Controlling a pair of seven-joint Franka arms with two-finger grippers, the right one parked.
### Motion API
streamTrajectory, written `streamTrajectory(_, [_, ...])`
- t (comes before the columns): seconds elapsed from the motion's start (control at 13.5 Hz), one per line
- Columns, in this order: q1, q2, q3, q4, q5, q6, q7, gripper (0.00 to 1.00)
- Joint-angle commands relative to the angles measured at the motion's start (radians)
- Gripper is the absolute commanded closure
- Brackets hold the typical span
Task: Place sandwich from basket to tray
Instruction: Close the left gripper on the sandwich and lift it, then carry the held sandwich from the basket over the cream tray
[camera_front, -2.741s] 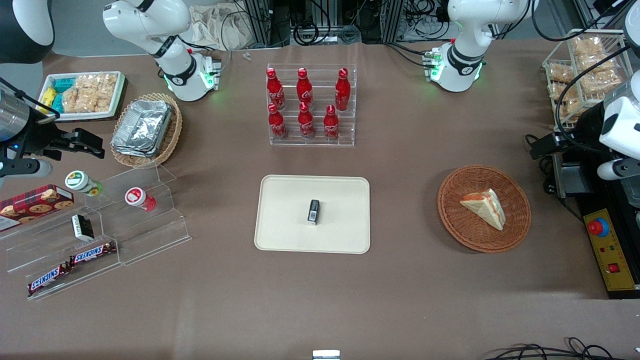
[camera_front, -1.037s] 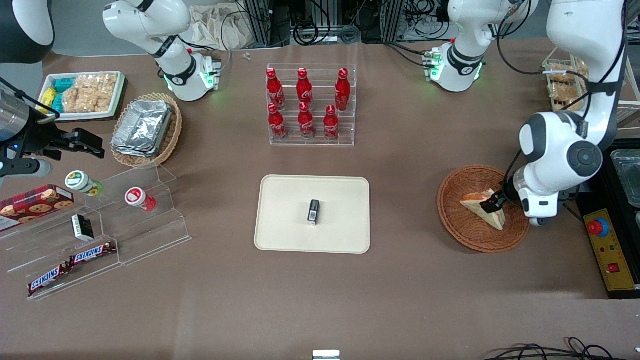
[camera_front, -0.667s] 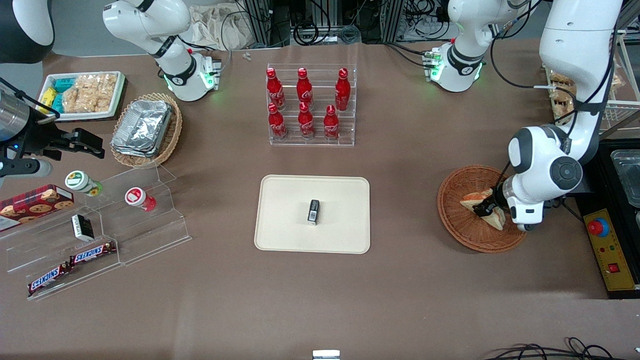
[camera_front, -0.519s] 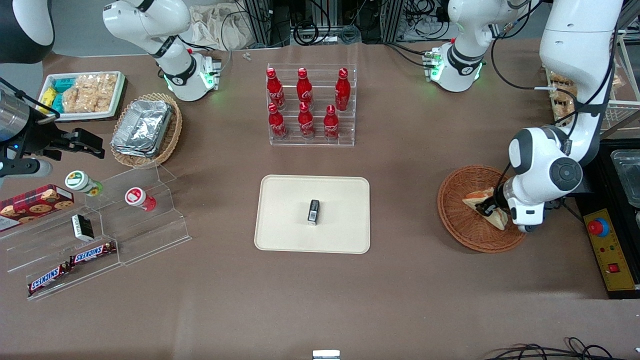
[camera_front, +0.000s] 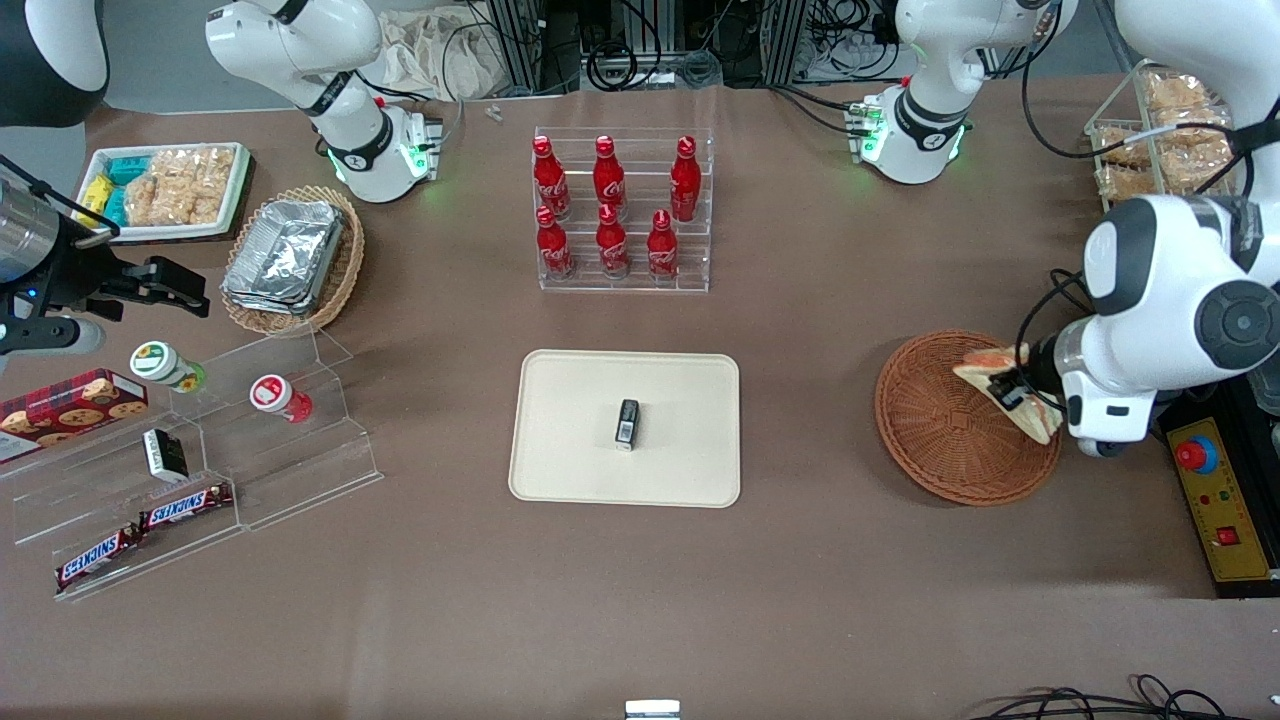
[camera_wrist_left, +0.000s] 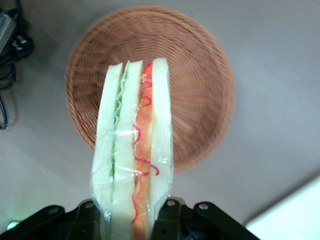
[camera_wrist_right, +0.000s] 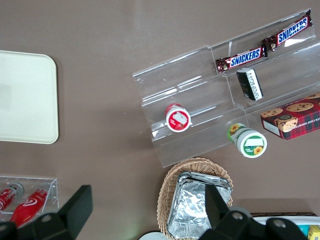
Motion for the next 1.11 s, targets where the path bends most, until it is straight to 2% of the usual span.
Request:
streamTrajectory(0.0, [-0.009, 0.028, -0.127, 0.089, 0.000, -0.051, 0.041, 1.00])
streamTrajectory(0.22, [-0.010, 0.074, -0.302, 0.092, 0.003, 0.041, 0.050, 1.00])
streamTrajectory(0.37, [-0.044, 0.131, -0.370, 0.088, 0.018, 0.142, 0.053, 1.00])
streamTrajectory(0.52, [-0.131, 0.203, -0.370, 0.086, 0.072, 0.246, 0.053, 1.00])
streamTrajectory(0.81, [-0.188, 0.396, -0.370, 0.086, 0.219, 0.438, 0.039, 0.99])
streamTrajectory(1.04, [-0.190, 0.473, -0.370, 0.086, 0.294, 0.515, 0.039, 0.87])
